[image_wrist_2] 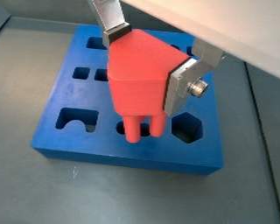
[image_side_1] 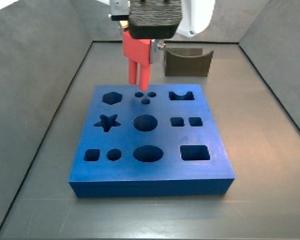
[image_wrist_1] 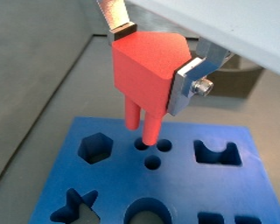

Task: Pick up the 3 prong object. Move up. Place the 3 prong object on the fixture. Regrasp the 3 prong object. Move to above the board. Insert the 3 prong object.
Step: Insert the 3 prong object.

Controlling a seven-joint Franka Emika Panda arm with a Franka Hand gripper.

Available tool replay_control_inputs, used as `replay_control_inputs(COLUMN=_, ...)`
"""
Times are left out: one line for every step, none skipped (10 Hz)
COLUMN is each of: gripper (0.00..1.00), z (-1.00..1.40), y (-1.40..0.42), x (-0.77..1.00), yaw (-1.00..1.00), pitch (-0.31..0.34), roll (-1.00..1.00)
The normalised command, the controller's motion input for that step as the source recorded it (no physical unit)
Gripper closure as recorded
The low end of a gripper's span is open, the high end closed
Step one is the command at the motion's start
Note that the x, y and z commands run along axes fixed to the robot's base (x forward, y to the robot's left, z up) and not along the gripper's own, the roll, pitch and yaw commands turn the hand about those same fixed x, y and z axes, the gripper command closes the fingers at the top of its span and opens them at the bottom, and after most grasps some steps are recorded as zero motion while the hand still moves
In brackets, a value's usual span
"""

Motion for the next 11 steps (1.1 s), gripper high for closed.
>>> replay_control_inputs(gripper=1.00, z=-0.08, y=0.01, x=0.15, yaw=-0.52, pitch=-0.389, roll=-0.17)
replay_control_inputs(gripper=1.00, z=-0.23, y=0.00, x=0.05, yaw=-0.50, pitch=-0.243, roll=-0.01)
replay_control_inputs(gripper=1.00, z=-0.29, y=0.00, x=0.00, yaw=-0.53, pitch=-0.140, roll=0.00)
replay_control_inputs(gripper=1.00, z=-0.35, y=-0.06, x=0.00, yaw=-0.57, pitch=-0.066, roll=0.02)
replay_control_inputs(gripper=1.00, z=-0.26, y=-0.08, x=-0.07, yaw=-0.47, pitch=0.000, roll=0.00)
replay_control_inputs(gripper=1.00, z=-0.03, y=0.00, x=0.00, yaw=0.00, pitch=0.000, roll=0.00)
replay_control_inputs(gripper=1.00, z=-0.13, y=-0.25, x=-0.21, yaw=-0.41, pitch=-0.031, roll=0.00)
replay_control_inputs(gripper=1.00, z=-0.21, y=-0.07, x=-0.10, yaw=-0.24, pitch=-0.211, roll=0.00)
replay_control_inputs(gripper=1.00, z=0.00, y=0.00, x=0.00, yaw=0.00, pitch=0.006, roll=0.00)
replay_control_inputs(gripper=1.00, z=-0.17, y=0.05, x=0.07, yaw=0.01, pitch=0.000, roll=0.00)
replay_control_inputs(gripper=1.00, z=-0.22, y=0.09, x=0.13, yaw=0.01, pitch=0.006, roll=0.00)
